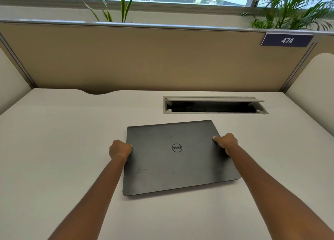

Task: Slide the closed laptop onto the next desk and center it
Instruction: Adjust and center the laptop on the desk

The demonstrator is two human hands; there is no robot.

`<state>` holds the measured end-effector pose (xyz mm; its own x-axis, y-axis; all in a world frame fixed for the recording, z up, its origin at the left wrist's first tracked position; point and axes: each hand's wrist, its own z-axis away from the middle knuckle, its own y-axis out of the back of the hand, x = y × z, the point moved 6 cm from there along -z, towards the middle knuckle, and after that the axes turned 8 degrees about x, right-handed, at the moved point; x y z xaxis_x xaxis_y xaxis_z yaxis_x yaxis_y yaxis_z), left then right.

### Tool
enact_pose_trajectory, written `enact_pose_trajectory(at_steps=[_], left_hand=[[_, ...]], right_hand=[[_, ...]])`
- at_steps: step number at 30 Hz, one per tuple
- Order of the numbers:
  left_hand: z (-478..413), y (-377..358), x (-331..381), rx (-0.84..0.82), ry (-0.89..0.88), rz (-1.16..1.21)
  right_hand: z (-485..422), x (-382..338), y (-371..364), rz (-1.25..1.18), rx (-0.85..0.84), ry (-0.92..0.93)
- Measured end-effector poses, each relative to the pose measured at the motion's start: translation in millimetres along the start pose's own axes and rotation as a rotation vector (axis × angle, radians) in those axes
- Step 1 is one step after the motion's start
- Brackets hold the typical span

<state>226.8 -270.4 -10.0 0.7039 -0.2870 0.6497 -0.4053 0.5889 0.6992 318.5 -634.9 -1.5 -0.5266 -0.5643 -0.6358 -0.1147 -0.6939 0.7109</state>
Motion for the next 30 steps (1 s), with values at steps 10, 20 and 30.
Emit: enact_pose_trajectory(at_steps=[10,20,30], left_hand=[[-21.8,-10.7,-10.3,-0.032,0.219,0.348],[-18.7,-15.5,-4.1,-0.026,0.166,0.258],[-3.8,-9.5,5.0,-0.016,0.030,0.090]], right_hand=[[0.8,23.9,4.2,-0.177,-0.030,-0.119],[1.7,31.5,8.0,-0.134,0.012,-0.105],[-3.6,28.7,8.9,-0.001,0.039,-0.034]])
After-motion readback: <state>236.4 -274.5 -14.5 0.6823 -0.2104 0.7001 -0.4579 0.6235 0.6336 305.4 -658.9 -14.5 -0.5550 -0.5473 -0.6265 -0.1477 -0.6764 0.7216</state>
